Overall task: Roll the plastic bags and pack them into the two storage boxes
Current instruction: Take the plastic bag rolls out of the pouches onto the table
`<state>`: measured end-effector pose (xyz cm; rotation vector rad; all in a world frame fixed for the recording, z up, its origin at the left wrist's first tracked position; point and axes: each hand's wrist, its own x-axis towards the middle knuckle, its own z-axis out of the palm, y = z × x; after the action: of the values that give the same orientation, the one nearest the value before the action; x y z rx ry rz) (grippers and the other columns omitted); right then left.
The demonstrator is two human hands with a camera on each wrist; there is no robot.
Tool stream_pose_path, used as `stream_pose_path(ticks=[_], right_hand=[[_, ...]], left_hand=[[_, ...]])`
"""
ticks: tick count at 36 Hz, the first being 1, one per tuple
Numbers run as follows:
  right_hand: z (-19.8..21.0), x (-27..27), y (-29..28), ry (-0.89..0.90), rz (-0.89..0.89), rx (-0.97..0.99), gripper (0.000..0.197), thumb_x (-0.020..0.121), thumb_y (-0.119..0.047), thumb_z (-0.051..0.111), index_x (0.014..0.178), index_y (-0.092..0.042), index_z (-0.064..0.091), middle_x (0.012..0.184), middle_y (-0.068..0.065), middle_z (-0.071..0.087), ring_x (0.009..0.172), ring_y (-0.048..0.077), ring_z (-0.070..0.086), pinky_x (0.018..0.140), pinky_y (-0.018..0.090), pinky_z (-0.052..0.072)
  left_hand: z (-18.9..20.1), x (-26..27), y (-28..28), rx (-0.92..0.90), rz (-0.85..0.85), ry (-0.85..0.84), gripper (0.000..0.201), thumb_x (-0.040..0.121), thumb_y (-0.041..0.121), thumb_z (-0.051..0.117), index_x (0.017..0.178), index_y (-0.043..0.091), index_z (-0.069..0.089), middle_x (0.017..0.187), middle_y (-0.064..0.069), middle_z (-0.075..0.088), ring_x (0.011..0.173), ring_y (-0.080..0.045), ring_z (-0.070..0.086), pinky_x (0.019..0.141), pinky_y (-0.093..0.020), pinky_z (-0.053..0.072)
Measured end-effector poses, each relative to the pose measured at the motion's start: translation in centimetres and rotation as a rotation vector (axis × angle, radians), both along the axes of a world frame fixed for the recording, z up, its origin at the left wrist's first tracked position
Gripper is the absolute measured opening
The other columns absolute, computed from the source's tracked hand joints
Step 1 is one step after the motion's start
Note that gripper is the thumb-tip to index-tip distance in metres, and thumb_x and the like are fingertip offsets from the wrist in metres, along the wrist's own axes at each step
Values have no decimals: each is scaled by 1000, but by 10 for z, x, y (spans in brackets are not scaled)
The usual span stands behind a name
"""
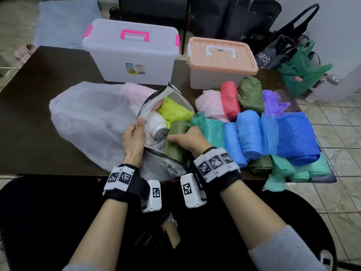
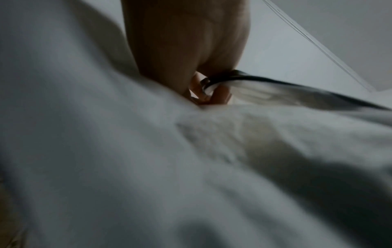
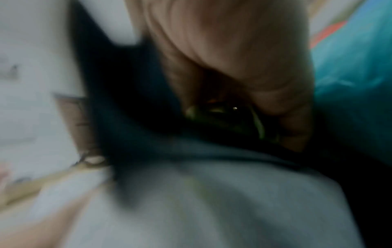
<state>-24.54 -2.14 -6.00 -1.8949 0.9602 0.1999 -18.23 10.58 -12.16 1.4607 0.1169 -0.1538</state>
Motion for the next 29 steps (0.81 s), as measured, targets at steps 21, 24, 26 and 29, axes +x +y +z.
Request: stream_pose_path(ticks=[21, 24, 26, 29], right_hand=[[54, -40, -102, -186, -187, 161, 70, 58, -30, 71, 123, -9, 51, 107, 10, 65, 92, 25, 66, 81, 40, 55], [48, -46, -100, -120, -102, -90, 91, 64, -29, 72, 142, -14, 29, 120, 7, 54, 106, 27, 58, 92, 40, 50], [41, -50, -95, -159, -82, -248, 83, 79, -23, 64, 147, -17, 16, 131, 13, 44, 115, 31, 50, 98, 37, 42], [30, -53, -75, -148, -3, -440, 68, 91, -20, 50, 149, -14, 16, 140, 22, 33, 124, 37, 38, 104, 37, 30]], left_hand=[[7, 2, -2, -27, -23, 12, 30, 88, 48, 58, 74, 23, 64, 87, -5, 61, 85, -18, 55, 86, -37, 46], [9, 1, -4, -53, -24, 31, 41, 71, 64, 61, 73, 23, 60, 88, -8, 55, 83, -18, 50, 80, -36, 42], [8, 0, -5, -50, -21, 36, 44, 69, 66, 60, 72, 23, 59, 86, -8, 55, 82, -19, 50, 78, -36, 42], [8, -1, -7, -12, -12, 13, 32, 90, 48, 55, 72, 22, 59, 84, -1, 61, 83, -16, 54, 80, -33, 44]])
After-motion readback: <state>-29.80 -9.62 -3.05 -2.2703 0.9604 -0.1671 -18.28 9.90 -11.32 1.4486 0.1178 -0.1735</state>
